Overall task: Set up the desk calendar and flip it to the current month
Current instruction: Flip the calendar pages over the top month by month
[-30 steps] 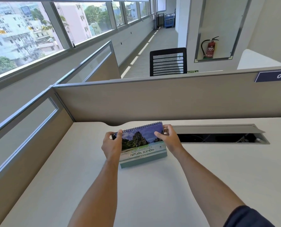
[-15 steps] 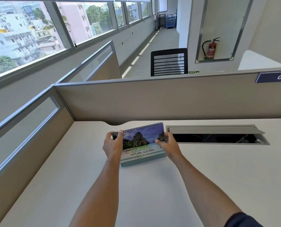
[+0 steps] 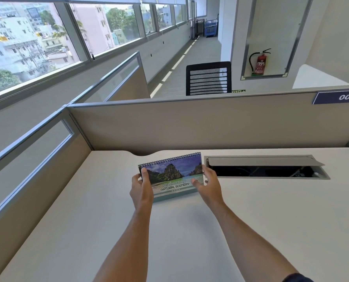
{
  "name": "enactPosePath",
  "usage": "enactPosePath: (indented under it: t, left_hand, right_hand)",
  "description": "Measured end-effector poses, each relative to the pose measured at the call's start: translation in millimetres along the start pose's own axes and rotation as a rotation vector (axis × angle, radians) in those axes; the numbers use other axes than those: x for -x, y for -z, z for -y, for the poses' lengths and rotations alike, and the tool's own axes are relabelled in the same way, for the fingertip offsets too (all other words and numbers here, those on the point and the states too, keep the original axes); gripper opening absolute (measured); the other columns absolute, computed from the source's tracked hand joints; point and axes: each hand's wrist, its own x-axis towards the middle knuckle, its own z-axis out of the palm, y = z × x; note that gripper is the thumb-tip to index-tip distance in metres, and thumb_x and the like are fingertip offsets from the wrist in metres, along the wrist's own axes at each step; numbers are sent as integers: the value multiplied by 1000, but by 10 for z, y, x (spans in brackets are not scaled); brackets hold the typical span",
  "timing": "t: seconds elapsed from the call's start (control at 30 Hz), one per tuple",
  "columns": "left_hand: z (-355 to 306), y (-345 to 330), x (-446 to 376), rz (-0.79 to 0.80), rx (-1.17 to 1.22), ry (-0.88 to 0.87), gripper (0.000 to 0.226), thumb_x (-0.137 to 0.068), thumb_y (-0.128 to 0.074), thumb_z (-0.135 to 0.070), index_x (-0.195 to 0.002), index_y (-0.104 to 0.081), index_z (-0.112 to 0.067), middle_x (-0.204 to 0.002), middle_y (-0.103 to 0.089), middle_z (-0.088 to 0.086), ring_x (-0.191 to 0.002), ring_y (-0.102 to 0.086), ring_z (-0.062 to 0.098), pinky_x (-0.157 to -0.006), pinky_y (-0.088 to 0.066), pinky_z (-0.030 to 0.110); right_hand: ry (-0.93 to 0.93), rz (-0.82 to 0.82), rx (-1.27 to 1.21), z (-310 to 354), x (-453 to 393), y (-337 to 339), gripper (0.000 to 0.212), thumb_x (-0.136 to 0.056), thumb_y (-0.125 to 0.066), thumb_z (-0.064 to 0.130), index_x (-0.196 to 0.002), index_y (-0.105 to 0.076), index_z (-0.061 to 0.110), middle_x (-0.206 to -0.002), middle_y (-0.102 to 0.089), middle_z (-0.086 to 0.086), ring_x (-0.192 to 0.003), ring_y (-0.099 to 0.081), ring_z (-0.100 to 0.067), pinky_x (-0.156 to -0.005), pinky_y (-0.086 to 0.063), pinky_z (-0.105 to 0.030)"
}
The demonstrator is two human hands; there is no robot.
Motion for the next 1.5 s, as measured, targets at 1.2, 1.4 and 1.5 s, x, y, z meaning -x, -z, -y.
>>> enactPosePath:
  t: [1.2, 1.4, 1.5]
  left_hand:
    - [93, 348, 49, 230, 434, 280, 85, -95, -15, -74, -128, -59, -9, -113, -70, 20, -101, -66, 43, -73, -53, 36]
    - [63, 359, 76, 269, 429, 259, 83, -96, -14, -73, -120, -59, -7, -102, -70, 12, -93, -65, 29, -80, -46, 36]
    - [76, 326, 90, 277, 397, 240, 83, -95, -11, -73, -124, -61, -12, -118, -66, 11, -115, -57, 30, -102, -33, 46]
  right_hand:
    - [-291, 101, -617, 121, 200, 349, 19, -82, -78, 29, -78, -81, 11, -79, -74, -7, -69, -68, -20, -62, -49, -26]
    - [-190, 210, -718, 476, 106, 420, 25, -83, -68, 37, -73, -81, 18, -79, -77, -5, -76, -73, -20, -69, -56, -29]
    - [-140, 176, -764, 626, 53, 396, 26, -84, -66, 36, -86, -79, 14, -90, -78, -11, -85, -74, -26, -78, -59, -34]
